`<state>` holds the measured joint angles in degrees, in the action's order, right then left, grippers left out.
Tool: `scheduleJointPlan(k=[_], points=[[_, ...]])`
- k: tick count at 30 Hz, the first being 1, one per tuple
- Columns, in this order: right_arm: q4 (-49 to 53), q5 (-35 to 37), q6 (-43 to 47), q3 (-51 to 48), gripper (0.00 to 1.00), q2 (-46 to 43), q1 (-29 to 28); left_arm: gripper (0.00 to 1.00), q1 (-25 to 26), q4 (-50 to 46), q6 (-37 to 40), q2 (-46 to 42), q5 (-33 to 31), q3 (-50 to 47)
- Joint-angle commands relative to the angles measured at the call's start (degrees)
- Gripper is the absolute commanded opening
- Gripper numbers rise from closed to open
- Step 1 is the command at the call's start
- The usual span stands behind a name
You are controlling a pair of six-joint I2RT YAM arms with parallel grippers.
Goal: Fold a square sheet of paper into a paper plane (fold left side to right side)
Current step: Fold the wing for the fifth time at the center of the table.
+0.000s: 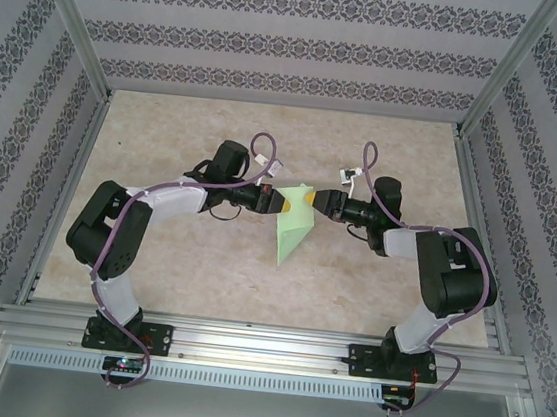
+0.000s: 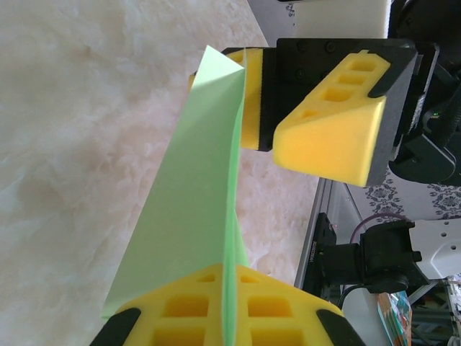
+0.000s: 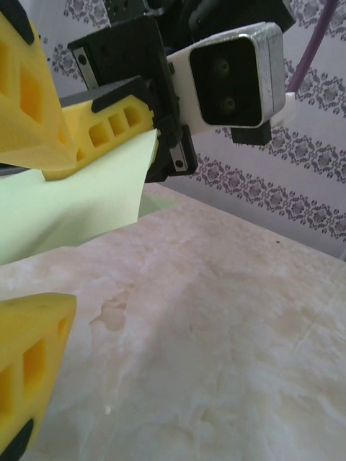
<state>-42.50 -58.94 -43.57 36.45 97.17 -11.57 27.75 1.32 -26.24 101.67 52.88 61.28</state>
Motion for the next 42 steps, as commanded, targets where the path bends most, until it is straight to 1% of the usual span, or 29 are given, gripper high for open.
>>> scheduleJointPlan(k=[1,7,14,20,23,25,26,27,29,30,31,34,36,39,42], points=[[-4.3,-2.2,-0.7,-0.7,0.45,0.0,-0.1,0.0,-0.8,1.8,2.2,-1.1,1.6,-0.5],[-3.5,-2.5,-0.1,-0.8,0.37,0.3,-0.1,0.0,-1.1,1.7,2.1,-1.1,1.6,-0.7],[-0.9,-2.9,1.5,-0.5,0.3,0.2,-0.1,0.0,-1.6,1.7,1.9,-0.7,1.4,-1.0],[2.9,-2.6,3.3,0.1,0.19,0.1,-0.2,0.0,-1.8,1.7,1.7,-0.2,1.4,-0.9],[4.7,-2.4,4.1,0.6,0.12,0.3,-0.7,0.03,-1.8,1.7,1.7,-0.3,1.5,-0.9],[6.0,-2.0,4.5,1.1,0.04,0.5,-1.0,0.08,-1.9,1.3,1.8,-0.4,1.4,-0.8],[6.9,-1.8,4.7,1.5,0.03,0.6,-1.2,0.12,-1.9,1.0,2.0,-0.5,1.1,-0.7],[7.4,-1.6,4.8,1.7,0.02,0.7,-1.3,0.2,-1.9,0.1,2.4,-0.7,0.1,-0.6],[9.7,-0.8,5.0,2.4,0.0,0.9,-1.5,0.4,-2.2,-2.3,3.5,-1.4,-2.7,-0.3],[11.0,-0.4,5.0,2.9,0.0,1.1,-1.7,0.5,-2.5,-4.6,4.2,-2.1,-6.1,-0.2],[14.0,0.5,5.6,3.5,0.0,1.2,-1.7,0.57,-2.6,-7.0,5.2,-2.9,-10.8,-0.1],[20.5,2.1,6.8,5.5,0.0,1.8,-2.2,0.66,-3.1,-12.9,6.6,-4.9,-25.6,0.4],[24.3,3.0,6.9,6.6,0.0,2.4,-2.3,0.68,-3.2,-14.6,6.4,-6.3,-31.3,0.4],[32.1,6.0,7.8,8.9,0.0,2.9,-2.2,0.7,-2.8,-15.3,6.0,-9.4,-33.6,-0.4],[39.2,8.6,8.2,10.9,0.0,3.7,-1.6,0.69,-0.7,-19.2,8.3,-13.1,-36.5,-0.2]])
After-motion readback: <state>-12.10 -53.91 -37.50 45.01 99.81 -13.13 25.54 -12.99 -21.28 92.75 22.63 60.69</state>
